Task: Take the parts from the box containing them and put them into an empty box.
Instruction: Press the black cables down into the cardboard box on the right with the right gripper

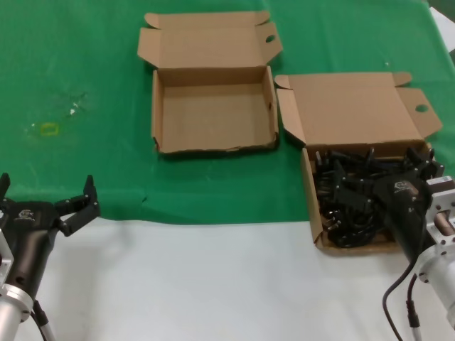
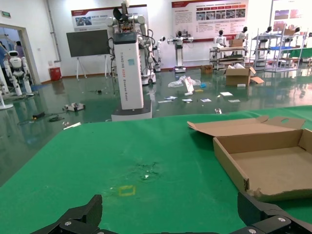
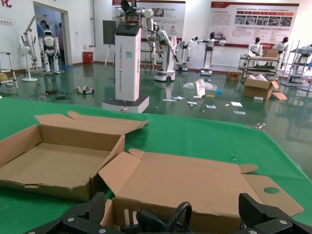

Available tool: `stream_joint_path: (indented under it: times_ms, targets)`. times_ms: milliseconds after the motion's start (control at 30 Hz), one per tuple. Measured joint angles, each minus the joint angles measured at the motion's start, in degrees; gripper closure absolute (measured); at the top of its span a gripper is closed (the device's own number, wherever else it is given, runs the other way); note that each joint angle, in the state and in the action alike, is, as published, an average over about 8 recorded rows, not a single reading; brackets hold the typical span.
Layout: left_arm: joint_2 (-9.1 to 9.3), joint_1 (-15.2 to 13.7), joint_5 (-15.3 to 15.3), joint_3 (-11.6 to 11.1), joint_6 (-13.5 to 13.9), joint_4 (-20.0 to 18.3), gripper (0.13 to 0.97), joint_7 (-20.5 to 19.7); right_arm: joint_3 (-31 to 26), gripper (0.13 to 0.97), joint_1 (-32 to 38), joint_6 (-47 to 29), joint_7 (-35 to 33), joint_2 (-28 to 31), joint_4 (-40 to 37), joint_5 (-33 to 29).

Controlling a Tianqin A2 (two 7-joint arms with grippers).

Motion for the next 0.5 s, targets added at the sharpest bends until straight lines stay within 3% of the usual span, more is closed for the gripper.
stream_joint_path:
  times_ms: [500]
  targets:
    - [0.0,0.0,0.0,0.0,0.0,0.0,0.132,0.0,0.0,0.129,0.0,0.0,0.0,0.0,0.0,0.0]
